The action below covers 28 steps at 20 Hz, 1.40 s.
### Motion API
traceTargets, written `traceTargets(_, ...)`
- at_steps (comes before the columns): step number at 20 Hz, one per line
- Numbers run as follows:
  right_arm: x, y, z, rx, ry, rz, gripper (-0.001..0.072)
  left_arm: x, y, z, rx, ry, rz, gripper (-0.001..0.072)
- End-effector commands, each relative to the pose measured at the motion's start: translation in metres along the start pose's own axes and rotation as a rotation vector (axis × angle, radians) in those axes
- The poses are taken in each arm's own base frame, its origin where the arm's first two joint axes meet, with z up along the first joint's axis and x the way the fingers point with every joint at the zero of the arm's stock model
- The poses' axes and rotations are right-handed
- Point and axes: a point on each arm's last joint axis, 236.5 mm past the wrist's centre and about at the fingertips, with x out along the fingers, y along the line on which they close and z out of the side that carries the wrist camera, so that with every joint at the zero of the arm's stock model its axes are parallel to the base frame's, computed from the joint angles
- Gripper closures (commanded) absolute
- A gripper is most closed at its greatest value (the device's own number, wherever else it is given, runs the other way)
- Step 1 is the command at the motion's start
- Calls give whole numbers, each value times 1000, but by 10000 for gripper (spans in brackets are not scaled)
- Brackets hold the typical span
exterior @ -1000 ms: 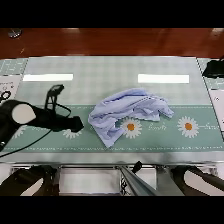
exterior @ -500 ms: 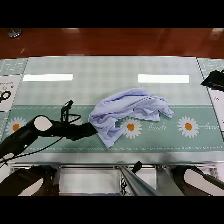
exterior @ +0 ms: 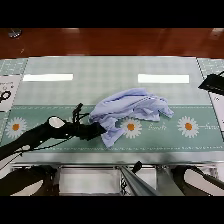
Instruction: Fold the shirts.
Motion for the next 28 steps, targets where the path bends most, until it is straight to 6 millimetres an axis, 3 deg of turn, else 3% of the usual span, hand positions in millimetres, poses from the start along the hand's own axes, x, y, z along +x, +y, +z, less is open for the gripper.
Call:
traceTargets(1,0,1,-2,0,9,3,225,6,-1,16,-9,-52,-3,513)
traceTargets(2,0,1,-3,0,14,4,226,5,-4,19,-5,-60,-7,658)
traceTargets(3,0,1,-5,-1,18,4,225,5,-7,21,0,-62,-12,682)
traceTargets(5,0,0,-5,-7,22,0,226,5,-11,17,10,-42,-22,683)
traceTargets(7,3,-15,-10,-38,38,-57,297,5,-14,9,52,-9,-33,683)
traceTargets(9,19,-38,-32,-10,106,-110,300,4,-15,3,66,15,-40,683)
traceTargets(10,30,-35,-47,34,140,-58,257,4,-16,0,65,27,-44,683)
traceTargets(11,44,-25,-61,73,170,27,171,4,-17,-3,66,41,-49,683)
traceTargets(12,54,-12,-71,109,190,114,138,4,-18,-6,67,56,-54,683)
traceTargets(15,80,13,-87,170,206,255,130,3,-20,-12,66,78,-61,683)
traceTargets(18,100,23,-81,194,164,277,131,3,-20,-13,66,85,-64,683)
traceTargets(21,117,62,-68,168,131,355,131,3,-20,-13,66,85,-63,682)
traceTargets(24,144,91,-69,84,131,344,131,3,-21,-17,66,101,-69,683)
traceTargets(28,162,117,-78,18,148,342,131,2,-23,-22,66,123,-76,682)
